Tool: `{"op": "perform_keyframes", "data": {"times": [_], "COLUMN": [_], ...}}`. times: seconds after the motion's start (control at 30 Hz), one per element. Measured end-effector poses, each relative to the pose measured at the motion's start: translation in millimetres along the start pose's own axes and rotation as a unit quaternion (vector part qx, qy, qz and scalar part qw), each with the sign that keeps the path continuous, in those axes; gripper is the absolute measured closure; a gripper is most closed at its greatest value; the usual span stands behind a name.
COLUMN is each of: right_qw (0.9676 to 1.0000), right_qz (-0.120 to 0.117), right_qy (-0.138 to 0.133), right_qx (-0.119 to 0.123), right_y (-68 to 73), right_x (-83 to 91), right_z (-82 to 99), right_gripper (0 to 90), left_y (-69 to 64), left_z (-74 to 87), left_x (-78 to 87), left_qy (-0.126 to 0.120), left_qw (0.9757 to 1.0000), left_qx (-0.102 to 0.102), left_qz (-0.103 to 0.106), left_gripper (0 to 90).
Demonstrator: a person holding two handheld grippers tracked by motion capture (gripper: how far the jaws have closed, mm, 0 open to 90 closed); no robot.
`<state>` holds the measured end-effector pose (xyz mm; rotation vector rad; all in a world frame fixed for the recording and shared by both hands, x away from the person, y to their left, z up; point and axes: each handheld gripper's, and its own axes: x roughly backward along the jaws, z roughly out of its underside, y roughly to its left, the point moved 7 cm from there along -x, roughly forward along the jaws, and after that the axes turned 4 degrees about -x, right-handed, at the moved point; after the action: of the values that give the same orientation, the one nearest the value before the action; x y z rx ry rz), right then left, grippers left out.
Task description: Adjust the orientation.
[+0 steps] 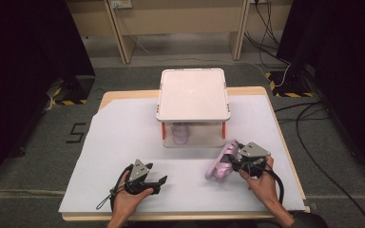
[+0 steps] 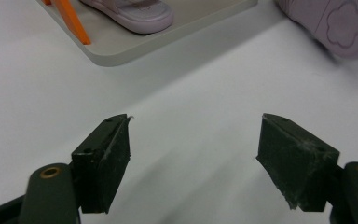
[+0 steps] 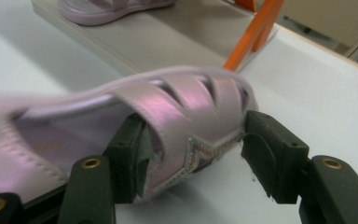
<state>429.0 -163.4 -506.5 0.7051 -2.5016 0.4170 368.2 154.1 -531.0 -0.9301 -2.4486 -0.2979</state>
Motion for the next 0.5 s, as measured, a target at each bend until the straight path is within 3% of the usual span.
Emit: {"op": "perform_keyframes", "data": {"times": [0.07, 0.17, 0.5], "right_qw": [0.9992, 0.9972, 0.9944], "right_qz": [-0.017, -0.04, -0.063], "right_qy": [-0.007, -0.011, -0.015], "right_qx": [-0.034, -0.062, -0.083], "right_y": [0.0, 0.2, 3.6], "right_x": [-6.8, -13.2, -13.6], "right_z": [-3.3, -5.0, -8.2], "right_gripper": [39.7, 36.4, 31.6], "left_y": [-0.3, 0.5, -1.0], "left_z": [0.2, 0.6, 0.1], "left_x": [0.7, 1.0, 0.7], "left_qy": [0.001, 0.001, 0.001], "left_qw": [1.0, 1.0, 1.0], "left_qx": [-0.001, -0.001, -0.003], "left_qz": [0.001, 0.001, 0.005], "left_gripper": [24.7, 24.7, 24.8]}}
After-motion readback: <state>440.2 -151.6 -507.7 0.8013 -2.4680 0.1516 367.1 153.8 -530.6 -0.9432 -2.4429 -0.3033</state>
